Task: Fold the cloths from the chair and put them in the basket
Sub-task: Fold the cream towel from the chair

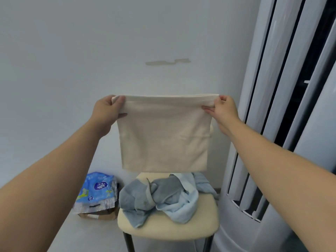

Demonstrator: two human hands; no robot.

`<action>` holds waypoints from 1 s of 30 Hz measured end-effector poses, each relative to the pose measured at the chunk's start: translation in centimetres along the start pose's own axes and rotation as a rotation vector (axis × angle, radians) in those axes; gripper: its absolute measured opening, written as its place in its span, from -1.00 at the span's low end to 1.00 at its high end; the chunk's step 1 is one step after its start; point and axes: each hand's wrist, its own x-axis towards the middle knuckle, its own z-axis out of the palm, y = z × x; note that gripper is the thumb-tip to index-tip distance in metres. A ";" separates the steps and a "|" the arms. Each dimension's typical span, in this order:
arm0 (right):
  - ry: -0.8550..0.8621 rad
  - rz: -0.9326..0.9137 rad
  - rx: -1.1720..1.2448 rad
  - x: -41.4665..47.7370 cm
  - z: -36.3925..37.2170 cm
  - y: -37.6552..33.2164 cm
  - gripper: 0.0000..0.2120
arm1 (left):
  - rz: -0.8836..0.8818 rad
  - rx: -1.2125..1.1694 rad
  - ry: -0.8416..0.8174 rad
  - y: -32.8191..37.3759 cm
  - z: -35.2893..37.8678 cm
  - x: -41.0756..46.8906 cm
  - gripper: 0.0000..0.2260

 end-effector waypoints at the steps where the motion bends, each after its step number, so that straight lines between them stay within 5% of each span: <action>1: -0.001 -0.026 0.037 0.0 0.1 -0.4 -0.81 | 0.030 -0.025 0.005 0.9 -0.1 0.2 -0.84; 7: -0.075 0.007 0.125 -3.6 -1.4 -0.9 -0.75 | 0.034 0.013 -0.045 1.0 -2.1 -2.9 -0.87; 17: -0.393 0.141 -0.362 -17.1 -10.4 7.3 -0.76 | -0.296 0.433 -0.287 -8.3 -7.6 -18.6 -0.73; 24: -0.680 0.282 -0.781 -20.8 -14.4 11.4 -0.92 | -0.348 0.722 -0.523 -13.6 -7.0 -22.8 -0.92; 30: -0.628 0.223 -0.863 -16.0 -13.3 12.2 -0.94 | -0.319 0.720 -0.431 -14.8 -5.3 -18.4 -0.88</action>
